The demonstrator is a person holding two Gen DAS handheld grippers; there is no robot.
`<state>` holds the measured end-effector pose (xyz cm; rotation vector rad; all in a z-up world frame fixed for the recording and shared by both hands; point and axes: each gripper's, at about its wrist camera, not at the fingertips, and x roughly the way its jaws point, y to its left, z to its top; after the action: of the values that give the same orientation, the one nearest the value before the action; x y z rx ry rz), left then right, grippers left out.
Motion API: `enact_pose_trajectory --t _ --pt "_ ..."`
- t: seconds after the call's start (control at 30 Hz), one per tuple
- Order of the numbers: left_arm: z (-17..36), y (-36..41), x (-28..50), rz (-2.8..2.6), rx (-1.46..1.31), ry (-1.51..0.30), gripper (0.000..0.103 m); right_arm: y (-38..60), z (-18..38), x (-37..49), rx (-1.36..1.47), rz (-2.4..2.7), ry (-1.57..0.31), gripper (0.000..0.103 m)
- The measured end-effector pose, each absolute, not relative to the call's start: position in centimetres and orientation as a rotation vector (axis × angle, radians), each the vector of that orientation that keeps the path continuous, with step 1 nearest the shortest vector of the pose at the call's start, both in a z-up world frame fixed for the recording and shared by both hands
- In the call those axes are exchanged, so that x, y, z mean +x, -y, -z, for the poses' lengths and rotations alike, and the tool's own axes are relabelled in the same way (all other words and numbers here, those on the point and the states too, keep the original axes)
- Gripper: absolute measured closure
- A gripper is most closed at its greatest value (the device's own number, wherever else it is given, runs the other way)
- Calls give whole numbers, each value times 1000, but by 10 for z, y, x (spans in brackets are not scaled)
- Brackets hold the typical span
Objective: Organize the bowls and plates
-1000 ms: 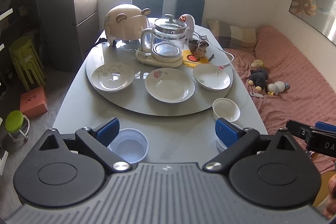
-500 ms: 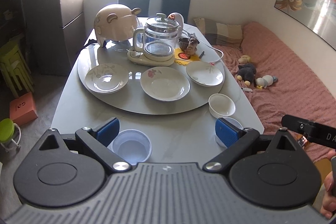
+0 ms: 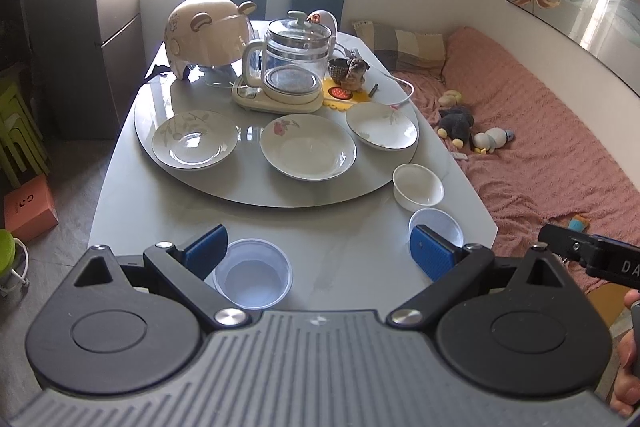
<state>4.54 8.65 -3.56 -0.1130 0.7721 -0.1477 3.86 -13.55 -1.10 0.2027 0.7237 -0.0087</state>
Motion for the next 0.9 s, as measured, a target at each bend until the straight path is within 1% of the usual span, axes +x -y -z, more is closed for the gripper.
enact_pose_trajectory --t 0.23,0.5,0.63,0.8,0.9 --pt "43 -80 76 139 -122 -778 4 142 24 66 223 0 -739 0" --pt "51 -56 138 129 -116 -794 4 166 39 118 252 -7 -752 0" --pt "54 -43 179 143 -108 -817 4 169 41 149 237 2 -755 0" --pt "58 -27 234 182 -76 -815 4 178 39 181 247 46 -708 0" --pt "67 -18 267 201 -65 -833 4 187 47 205 253 63 -735 0"
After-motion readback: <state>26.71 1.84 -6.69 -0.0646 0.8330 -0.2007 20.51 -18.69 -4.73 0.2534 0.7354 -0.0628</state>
